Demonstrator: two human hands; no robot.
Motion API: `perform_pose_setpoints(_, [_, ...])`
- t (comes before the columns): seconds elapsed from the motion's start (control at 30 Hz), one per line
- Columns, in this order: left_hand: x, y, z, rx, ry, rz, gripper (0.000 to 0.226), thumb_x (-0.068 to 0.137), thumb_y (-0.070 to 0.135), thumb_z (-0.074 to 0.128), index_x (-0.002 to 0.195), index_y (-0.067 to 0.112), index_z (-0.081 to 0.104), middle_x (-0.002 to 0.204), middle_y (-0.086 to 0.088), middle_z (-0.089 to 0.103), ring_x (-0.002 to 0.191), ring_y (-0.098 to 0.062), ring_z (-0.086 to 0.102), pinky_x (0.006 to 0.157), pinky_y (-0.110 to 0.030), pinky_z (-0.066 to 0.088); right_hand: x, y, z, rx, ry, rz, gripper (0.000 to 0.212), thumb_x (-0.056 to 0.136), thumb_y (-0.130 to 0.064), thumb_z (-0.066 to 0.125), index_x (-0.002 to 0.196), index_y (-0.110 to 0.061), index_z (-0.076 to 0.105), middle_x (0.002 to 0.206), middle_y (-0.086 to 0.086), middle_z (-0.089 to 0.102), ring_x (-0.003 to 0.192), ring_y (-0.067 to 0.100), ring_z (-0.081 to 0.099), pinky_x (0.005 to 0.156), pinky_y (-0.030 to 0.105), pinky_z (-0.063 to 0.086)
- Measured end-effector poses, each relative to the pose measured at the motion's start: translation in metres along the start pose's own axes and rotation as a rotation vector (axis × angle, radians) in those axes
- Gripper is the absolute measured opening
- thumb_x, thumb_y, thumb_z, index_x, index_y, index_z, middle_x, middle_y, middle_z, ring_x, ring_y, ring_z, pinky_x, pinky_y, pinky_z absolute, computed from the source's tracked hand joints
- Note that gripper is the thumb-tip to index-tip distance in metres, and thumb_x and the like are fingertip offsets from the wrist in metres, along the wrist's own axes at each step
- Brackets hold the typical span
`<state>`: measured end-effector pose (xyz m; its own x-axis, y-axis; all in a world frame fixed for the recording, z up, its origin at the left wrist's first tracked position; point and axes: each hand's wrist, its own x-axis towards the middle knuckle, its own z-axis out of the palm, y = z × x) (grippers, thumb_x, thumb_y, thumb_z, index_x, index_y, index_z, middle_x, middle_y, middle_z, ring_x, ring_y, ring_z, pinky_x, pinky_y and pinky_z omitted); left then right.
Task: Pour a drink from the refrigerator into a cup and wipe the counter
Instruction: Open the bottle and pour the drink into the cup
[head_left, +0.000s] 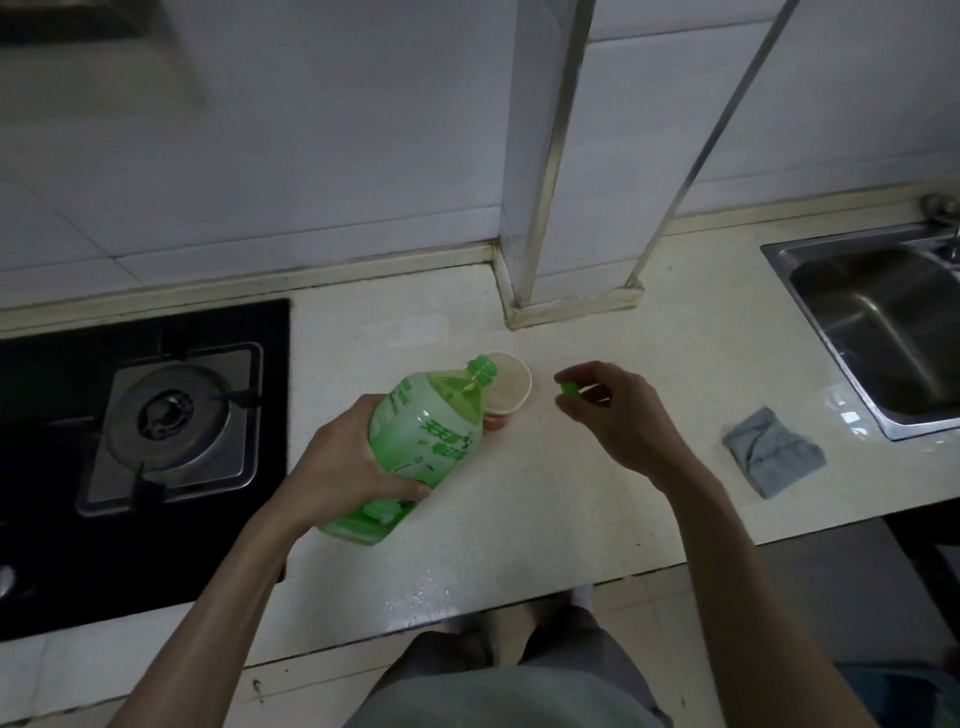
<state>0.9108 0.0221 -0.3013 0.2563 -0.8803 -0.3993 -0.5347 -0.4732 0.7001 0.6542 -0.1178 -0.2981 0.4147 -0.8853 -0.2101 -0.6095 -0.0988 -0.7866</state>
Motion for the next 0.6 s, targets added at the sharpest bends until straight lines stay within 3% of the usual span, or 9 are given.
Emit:
perform_pose_setpoints(0.13, [0.004,0.001,0.002,0.022,0.015,-0.015,0.085,0.052,0.030,0.096,0.120,0.034,0.046,0.101,0.018,0.061,0.089,0.004,0.057,0.065,-0.014,0.043,-0.005,0.016,0.007,0.027,-0.027,0.060,0.026,0.091,-0.019,0.065,0.116,-0.014,0.065,0.106,0.005,0.066,0.085,0.012,0.064,0.070,0.017,0.050])
perform_pose_setpoints(0.33, [0.004,0.003,0.009,0.065,0.008,-0.055,0.083,0.051,0.033,0.096,0.118,0.035,0.046,0.097,0.012,0.063,0.086,-0.001,0.060,0.065,-0.020,0.046,-0.015,0.030,0.010,0.060,-0.020,0.082,0.021,0.090,-0.021,0.066,0.111,-0.015,0.067,0.095,0.002,0.065,0.073,0.001,0.060,0.058,0.008,0.044])
perform_pose_setpoints(0.6, [0.006,0.008,0.016,0.087,0.006,-0.092,0.082,0.052,0.032,0.094,0.121,0.030,0.050,0.098,0.013,0.063,0.086,-0.002,0.059,0.062,-0.020,0.044,-0.016,0.038,0.013,0.064,-0.035,0.098,0.024,0.091,-0.023,0.066,0.114,-0.016,0.066,0.102,0.004,0.067,0.085,0.013,0.065,0.069,0.016,0.049])
